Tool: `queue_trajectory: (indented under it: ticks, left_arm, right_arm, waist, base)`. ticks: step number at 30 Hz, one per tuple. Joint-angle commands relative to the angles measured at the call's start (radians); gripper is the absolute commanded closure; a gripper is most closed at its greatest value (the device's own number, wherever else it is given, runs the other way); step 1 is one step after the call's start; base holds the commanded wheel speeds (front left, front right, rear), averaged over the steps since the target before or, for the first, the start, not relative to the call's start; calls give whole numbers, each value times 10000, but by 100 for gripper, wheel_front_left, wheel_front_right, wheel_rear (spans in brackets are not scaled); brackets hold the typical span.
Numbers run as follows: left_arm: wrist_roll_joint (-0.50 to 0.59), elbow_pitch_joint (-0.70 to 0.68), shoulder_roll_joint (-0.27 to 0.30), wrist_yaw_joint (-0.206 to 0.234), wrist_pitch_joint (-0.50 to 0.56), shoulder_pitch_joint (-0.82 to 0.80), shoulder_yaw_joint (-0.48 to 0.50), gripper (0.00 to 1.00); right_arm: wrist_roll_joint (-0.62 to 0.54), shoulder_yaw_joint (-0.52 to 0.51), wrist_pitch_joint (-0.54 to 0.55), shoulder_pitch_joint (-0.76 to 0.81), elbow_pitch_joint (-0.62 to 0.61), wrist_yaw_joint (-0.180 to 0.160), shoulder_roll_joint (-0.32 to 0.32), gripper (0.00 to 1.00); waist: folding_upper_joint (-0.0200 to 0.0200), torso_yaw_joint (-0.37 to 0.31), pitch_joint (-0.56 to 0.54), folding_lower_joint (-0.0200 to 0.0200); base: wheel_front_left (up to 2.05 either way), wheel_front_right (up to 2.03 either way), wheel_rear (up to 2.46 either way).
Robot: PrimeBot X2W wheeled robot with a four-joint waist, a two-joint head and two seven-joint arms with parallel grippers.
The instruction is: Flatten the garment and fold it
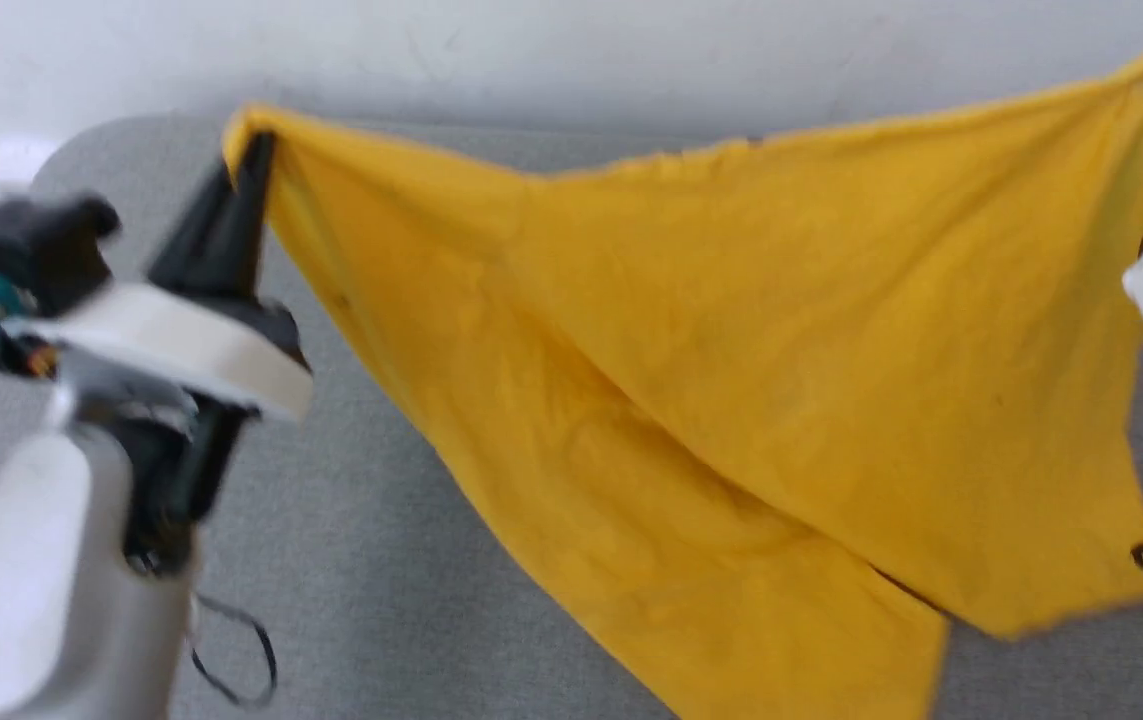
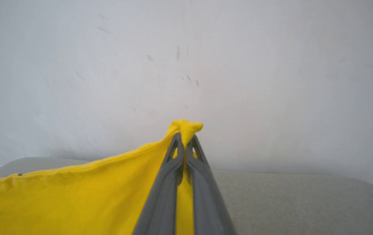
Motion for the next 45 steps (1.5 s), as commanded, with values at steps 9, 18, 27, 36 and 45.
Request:
queue_trajectory:
  ticks: [9,18,27,36,45]
  left_arm:
    - [1255,694,1131,-40,575,-3725,9,100]
    - [1504,1417,1238,-449,1805,-6700,-606,100]
    - [1726,3029,1220,-187,2150,-8576,-558,100]
    - [2555,4586,1213,-432,310,-11239,-820,100]
    - [2964,5871,1431,-488,-1325,-13153,-739,100]
  right_arm:
    - [8,881,-296,-2059,241,-7,-198,100]
    - [89,1407,318,-3806,498,-7,-243,100]
    - [-346,1387,904,-5581,1752,-7,314,100]
    - [-1535,905,-13,-7950,3348,-7,655,100]
    - [-2193,652,-1284,-9256,4498,-7,926,100]
  waist:
    - [0,-1068,-1362,1]
    - [0,-1271,-1258,1]
    - [0,-1770,172,1]
    - [0,-2143,2547,1]
    - [0,-2540,3504,1]
  base:
    - [0,0,0]
    - [0,0,0]
    - [0,0,0]
    - [0,0,0]
    - [0,0,0]
